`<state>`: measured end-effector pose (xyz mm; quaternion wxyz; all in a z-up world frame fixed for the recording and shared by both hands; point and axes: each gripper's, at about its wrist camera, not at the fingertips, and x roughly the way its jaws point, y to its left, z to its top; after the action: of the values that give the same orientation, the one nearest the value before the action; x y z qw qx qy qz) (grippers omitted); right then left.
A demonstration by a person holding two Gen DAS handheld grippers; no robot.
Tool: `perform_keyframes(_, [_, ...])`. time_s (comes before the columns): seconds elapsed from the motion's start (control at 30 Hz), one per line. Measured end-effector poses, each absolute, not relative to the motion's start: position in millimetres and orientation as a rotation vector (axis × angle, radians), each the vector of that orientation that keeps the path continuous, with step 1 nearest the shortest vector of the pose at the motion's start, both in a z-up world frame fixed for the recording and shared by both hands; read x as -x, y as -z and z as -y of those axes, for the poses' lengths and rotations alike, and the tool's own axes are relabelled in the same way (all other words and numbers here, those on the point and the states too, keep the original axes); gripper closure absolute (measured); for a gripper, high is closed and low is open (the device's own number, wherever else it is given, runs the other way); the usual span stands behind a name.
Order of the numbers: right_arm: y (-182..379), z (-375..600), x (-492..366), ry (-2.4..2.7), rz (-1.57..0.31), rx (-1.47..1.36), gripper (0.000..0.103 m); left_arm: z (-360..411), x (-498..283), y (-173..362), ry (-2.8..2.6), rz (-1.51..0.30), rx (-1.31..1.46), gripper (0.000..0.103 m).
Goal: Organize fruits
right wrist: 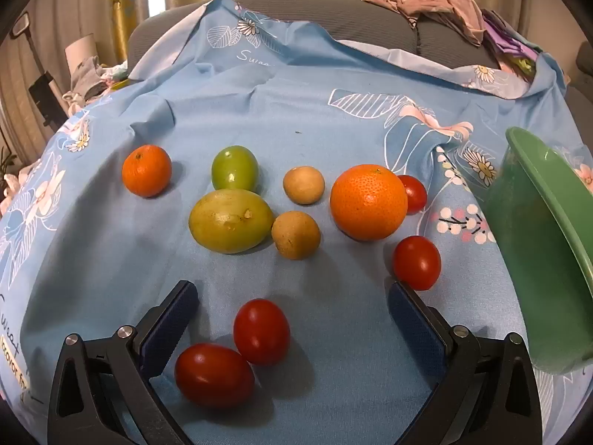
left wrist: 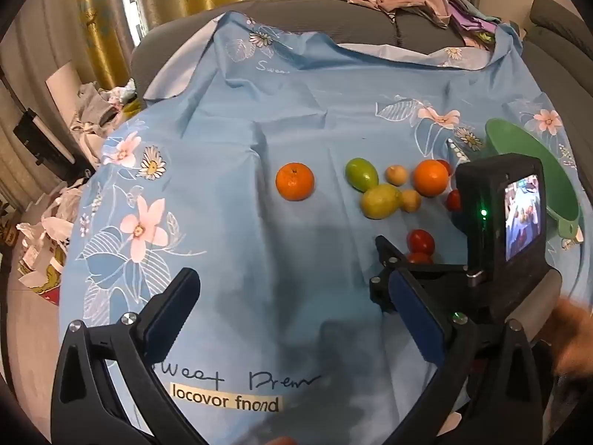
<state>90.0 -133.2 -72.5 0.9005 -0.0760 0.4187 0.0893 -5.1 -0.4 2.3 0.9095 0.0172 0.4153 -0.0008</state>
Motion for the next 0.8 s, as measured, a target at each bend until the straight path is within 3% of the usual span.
perform_keyframes(0.47, [69, 142, -91, -0.218, -0.922, 0.133, 0.001, -3, 27, -25, -0.011, -0.786, -0.046, 0.001])
perform_keyframes(0.8, [-23, 173, -55, -0.292, -0.844, 0.068, 0.001, -5, 29, -45, -0.03, -0.742, -0.077, 0.001])
